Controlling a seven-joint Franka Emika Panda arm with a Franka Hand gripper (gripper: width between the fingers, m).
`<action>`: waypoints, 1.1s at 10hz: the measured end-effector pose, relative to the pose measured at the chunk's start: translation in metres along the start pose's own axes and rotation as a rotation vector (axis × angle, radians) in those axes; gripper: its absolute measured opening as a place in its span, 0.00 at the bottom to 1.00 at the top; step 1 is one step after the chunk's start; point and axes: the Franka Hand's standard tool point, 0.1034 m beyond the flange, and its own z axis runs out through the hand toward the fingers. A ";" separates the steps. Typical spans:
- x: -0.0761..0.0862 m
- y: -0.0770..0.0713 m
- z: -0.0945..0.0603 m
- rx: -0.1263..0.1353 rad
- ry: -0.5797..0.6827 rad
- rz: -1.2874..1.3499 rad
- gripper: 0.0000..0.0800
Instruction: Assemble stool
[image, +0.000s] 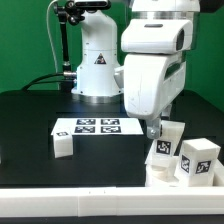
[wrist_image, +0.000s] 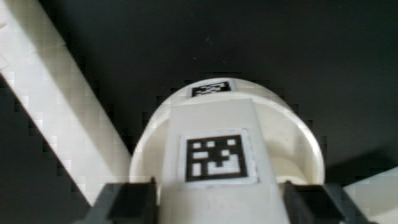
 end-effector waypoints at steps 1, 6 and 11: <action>0.000 0.000 0.000 0.000 -0.001 0.087 0.43; -0.003 0.002 0.002 -0.023 0.029 0.525 0.43; 0.005 0.001 0.003 -0.033 0.072 1.024 0.43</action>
Offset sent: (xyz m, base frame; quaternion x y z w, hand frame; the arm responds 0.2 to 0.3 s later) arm -0.0104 -0.0098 -0.0075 0.0022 0.0143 0.2459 0.9692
